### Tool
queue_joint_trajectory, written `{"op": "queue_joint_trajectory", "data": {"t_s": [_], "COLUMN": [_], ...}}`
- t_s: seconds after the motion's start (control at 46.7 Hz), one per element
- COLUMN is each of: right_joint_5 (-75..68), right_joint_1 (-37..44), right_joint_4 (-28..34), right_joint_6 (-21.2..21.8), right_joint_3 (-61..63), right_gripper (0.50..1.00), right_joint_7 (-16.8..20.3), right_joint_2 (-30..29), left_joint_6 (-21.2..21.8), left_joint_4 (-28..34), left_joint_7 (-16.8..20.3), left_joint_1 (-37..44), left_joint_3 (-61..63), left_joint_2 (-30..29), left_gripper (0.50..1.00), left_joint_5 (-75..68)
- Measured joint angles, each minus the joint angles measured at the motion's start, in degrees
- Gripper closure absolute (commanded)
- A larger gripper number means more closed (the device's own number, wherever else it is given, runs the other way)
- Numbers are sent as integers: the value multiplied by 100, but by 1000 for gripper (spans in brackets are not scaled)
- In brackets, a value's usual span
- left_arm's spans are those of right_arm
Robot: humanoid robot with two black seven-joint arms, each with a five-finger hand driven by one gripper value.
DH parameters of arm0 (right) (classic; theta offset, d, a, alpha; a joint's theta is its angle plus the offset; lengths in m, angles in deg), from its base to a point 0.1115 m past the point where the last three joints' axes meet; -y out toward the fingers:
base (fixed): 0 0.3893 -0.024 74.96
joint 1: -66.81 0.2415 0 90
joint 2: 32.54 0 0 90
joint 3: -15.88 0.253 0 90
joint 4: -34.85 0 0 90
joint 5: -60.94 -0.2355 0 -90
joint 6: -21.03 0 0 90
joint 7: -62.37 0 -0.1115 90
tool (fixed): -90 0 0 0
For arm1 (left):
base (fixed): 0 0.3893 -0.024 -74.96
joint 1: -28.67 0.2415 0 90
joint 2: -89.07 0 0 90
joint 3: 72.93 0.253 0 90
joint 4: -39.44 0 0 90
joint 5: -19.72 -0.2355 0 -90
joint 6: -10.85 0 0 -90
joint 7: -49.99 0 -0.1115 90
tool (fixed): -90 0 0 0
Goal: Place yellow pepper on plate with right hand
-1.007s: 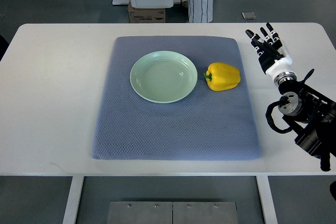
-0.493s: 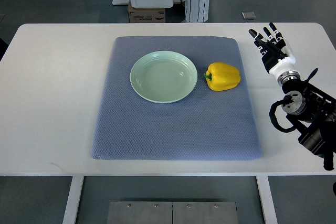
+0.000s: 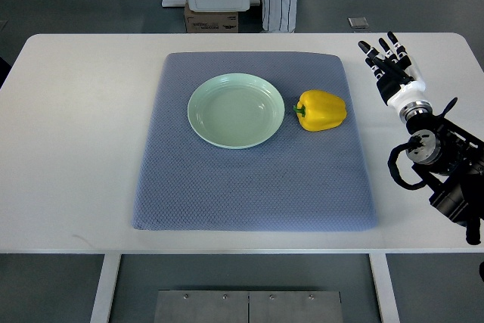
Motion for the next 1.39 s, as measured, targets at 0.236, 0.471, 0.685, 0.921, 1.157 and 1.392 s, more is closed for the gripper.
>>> {"op": "queue_joint_trajectory", "data": {"t_s": [0.236, 0.471, 0.685, 0.921, 1.157, 1.392], "right_joint_5": [0, 0, 0, 0, 13, 379], "right_joint_1": [59, 170, 132, 85, 124, 228], "right_joint_4": [-28, -311, -428, -871, -871, -802], "right_joint_6": [25, -34, -16, -24, 23, 480], "right_joint_3": [155, 208, 208, 208, 160, 5], "right_gripper": [500, 500, 500, 500, 500, 500], "right_joint_7": [-26, -78, -96, -97, -227, -298], "right_joint_2": [-1, -1, 1, -4, -8, 41], "left_joint_6": [1, 1, 0, 0, 0, 0], "left_joint_4": [0, 0, 0, 0, 0, 0], "left_joint_7": [0, 1, 0, 1, 0, 0], "left_joint_1": [0, 0, 0, -1, 0, 0], "left_joint_3": [0, 0, 0, 0, 0, 0], "left_joint_2": [0, 0, 0, 0, 0, 0], "left_gripper": [500, 500, 500, 500, 500, 500], "left_joint_5": [0, 0, 0, 0, 0, 0]}}
